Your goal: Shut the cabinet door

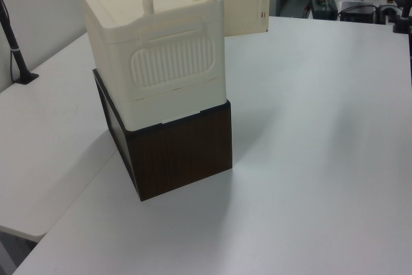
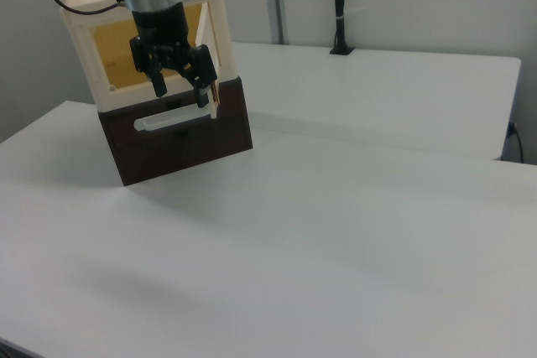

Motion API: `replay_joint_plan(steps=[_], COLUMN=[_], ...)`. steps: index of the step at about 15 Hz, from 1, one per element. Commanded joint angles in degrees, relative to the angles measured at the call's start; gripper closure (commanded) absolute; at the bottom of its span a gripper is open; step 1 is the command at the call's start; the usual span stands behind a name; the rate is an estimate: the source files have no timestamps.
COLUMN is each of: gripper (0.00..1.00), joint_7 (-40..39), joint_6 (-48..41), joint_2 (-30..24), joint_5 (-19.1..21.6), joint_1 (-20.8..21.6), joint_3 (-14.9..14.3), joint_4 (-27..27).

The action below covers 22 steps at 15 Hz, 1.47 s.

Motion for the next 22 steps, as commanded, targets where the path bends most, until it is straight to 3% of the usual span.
replay_joint_plan(steps=[1, 3, 4, 5, 6, 8, 9, 11, 15, 22], gripper=[0.0, 0.0, 0.09, 0.34, 0.46, 0.88, 1.0, 1.0, 1.0, 1.0], joint_7=[-1.77, -2.84, -2.93, -2.93, -2.93, -1.09, 0.66, 5.74, 19.82, 24.67], joint_6=[1.6, 4.84, 5.99, 7.83, 8.63, 12.13, 14.59, 18.9, 31.9, 40.8], joint_2=[-0.69, 0.19, 0.54, 1.24, 1.6, 1.77, 1.86, 2.82, 6.16, 14.15], joint_5=[-1.05, -0.88, -0.88, -1.05, -0.79, 1.39, 4.11, 7.46, 8.18, 8.18], joint_1=[0.0, -0.09, -0.17, -0.17, -0.26, -1.31, -2.1, -3.16, -3.69, -2.81], joint_3=[0.15, 0.15, 0.06, 0.06, -0.11, -0.47, -0.55, -0.82, -0.99, 0.41], joint_4=[-1.15, -1.15, -1.15, -0.63, -0.45, -0.36, -0.36, -0.45, -0.27, -0.27])
